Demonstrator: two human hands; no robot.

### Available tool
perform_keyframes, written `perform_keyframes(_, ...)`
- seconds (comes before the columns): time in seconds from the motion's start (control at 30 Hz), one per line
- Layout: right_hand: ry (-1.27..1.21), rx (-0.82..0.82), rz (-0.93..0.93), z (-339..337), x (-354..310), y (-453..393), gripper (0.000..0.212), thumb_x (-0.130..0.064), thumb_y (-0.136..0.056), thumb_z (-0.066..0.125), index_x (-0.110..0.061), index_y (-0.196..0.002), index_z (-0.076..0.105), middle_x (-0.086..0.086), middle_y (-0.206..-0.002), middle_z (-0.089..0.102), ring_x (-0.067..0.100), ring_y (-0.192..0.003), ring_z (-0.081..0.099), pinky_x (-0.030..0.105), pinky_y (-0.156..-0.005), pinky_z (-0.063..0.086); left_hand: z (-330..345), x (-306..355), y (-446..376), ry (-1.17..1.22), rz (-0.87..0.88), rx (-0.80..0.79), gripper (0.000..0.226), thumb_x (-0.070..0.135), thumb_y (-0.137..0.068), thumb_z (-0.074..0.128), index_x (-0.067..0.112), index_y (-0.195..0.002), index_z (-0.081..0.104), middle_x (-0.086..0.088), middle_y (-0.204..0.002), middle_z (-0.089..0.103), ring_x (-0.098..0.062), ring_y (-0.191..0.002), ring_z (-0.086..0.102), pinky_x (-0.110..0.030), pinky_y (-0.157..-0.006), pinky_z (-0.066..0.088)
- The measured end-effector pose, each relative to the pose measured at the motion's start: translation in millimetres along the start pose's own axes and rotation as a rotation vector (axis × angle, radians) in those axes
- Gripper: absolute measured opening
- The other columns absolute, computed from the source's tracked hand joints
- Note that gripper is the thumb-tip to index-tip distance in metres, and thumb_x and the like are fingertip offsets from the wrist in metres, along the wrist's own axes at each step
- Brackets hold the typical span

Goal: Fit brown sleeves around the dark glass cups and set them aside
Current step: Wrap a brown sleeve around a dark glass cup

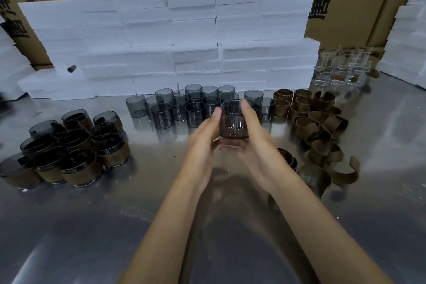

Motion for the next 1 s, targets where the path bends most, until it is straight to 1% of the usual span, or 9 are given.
perform_keyframes(0.1, 0.007, -0.105, -0.013, 7.3, -2.4, 2.7, 0.067, -0.070, -0.076, 0.063, -0.011, -0.106, 0.075, 0.022, -0.097, 0.075, 0.029, -0.084, 0.071, 0.038, -0.082, 0.060, 5.5, -4.2, -0.1, -0.029, -0.022, -0.042, 0.050, 0.057, -0.094, 0.059, 0.017, -0.118, 0.076, -0.008, -0.112, 0.078, -0.016, -0.103, 0.073, -0.026, -0.087, 0.055)
perform_keyframes(0.2, 0.168, -0.030, -0.057, 0.3, -6.4, -1.1, 0.081, -0.079, -0.075, 0.052, -0.005, -0.100, 0.075, 0.019, -0.084, 0.077, 0.026, -0.074, 0.074, 0.030, -0.068, 0.061, 0.7, -5.2, -0.3, -0.114, 0.002, 0.014, 0.039, 0.048, -0.102, 0.053, 0.019, -0.112, 0.077, 0.002, -0.100, 0.079, -0.006, -0.089, 0.072, -0.016, -0.073, 0.053)
perform_keyframes(0.37, 0.348, 0.047, -0.186, -3.7, -7.0, -5.2, 0.068, -0.066, -0.101, 0.030, -0.012, -0.108, 0.071, 0.011, -0.074, 0.076, 0.022, -0.065, 0.074, 0.031, -0.064, 0.062, -11.5, 13.1, 1.8, -0.203, 0.170, 0.152, 0.017, 0.027, -0.105, 0.054, 0.023, -0.110, 0.070, -0.006, -0.108, 0.072, -0.012, -0.090, 0.064, -0.028, -0.074, 0.051)
perform_keyframes(0.5, 0.381, 0.130, -0.212, -11.4, -7.6, -8.2, 0.068, -0.054, -0.109, 0.019, -0.010, -0.106, 0.072, 0.012, -0.077, 0.077, 0.023, -0.069, 0.075, 0.036, -0.069, 0.063, -2.6, 15.9, 6.3, -0.188, 0.126, 0.122, 0.038, 0.055, -0.091, 0.069, 0.021, -0.109, 0.073, 0.000, -0.106, 0.075, -0.011, -0.091, 0.067, -0.026, -0.076, 0.053)
perform_keyframes(0.6, 0.485, 0.227, -0.231, -23.4, -8.8, -8.8, 0.061, -0.050, -0.109, 0.022, -0.014, -0.113, 0.072, 0.009, -0.092, 0.077, 0.021, -0.082, 0.076, 0.044, -0.085, 0.061, 1.7, 8.3, 6.5, -0.289, 0.080, 0.085, 0.060, 0.069, -0.068, 0.078, 0.029, -0.112, 0.070, 0.012, -0.102, 0.077, -0.001, -0.093, 0.069, -0.016, -0.076, 0.052)
perform_keyframes(0.67, 0.499, 0.270, -0.229, -29.8, -9.0, -9.0, 0.055, -0.045, -0.110, 0.026, -0.013, -0.111, 0.071, 0.011, -0.099, 0.076, 0.025, -0.093, 0.074, 0.049, -0.092, 0.058, -0.7, 4.1, 5.2, -0.328, 0.027, 0.086, 0.067, 0.067, -0.067, 0.082, 0.027, -0.119, 0.071, 0.009, -0.108, 0.076, -0.002, -0.100, 0.069, -0.020, -0.081, 0.052)
perform_keyframes(0.83, 0.345, 0.258, -0.232, -29.5, -13.1, -6.4, 0.038, -0.038, -0.109, 0.042, -0.021, -0.095, 0.073, 0.009, -0.093, 0.078, 0.025, -0.092, 0.075, 0.040, -0.082, 0.062, -5.4, 7.0, 2.9, -0.190, 0.011, 0.051, 0.062, 0.052, -0.069, 0.080, 0.021, -0.122, 0.072, -0.002, -0.113, 0.077, -0.008, -0.099, 0.068, -0.026, -0.080, 0.047)
perform_keyframes(0.93, 0.209, 0.203, -0.173, -27.4, -12.4, -8.6, 0.037, -0.047, -0.102, 0.055, -0.014, -0.106, 0.071, 0.010, -0.099, 0.078, 0.020, -0.088, 0.074, 0.028, -0.070, 0.060, -16.3, 6.9, -0.3, -0.099, 0.018, 0.083, 0.051, 0.048, -0.071, 0.079, 0.023, -0.115, 0.069, 0.007, -0.097, 0.076, -0.006, -0.087, 0.067, -0.028, -0.078, 0.047)
perform_keyframes(1.0, 0.076, 0.102, -0.077, -20.0, -5.4, -10.6, 0.049, -0.054, -0.095, 0.061, -0.012, -0.121, 0.066, 0.009, -0.104, 0.078, 0.018, -0.088, 0.074, 0.028, -0.073, 0.058, -10.6, 6.3, -1.0, -0.095, -0.005, 0.008, 0.046, 0.050, -0.080, 0.071, 0.019, -0.113, 0.071, 0.001, -0.104, 0.076, -0.007, -0.090, 0.068, -0.031, -0.080, 0.045)
Point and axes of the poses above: each hand's wrist, its own y-axis away from the middle knuckle, its own z-axis out of the palm, x = y × z, the point moved 9 cm from there along -y, towards the middle knuckle
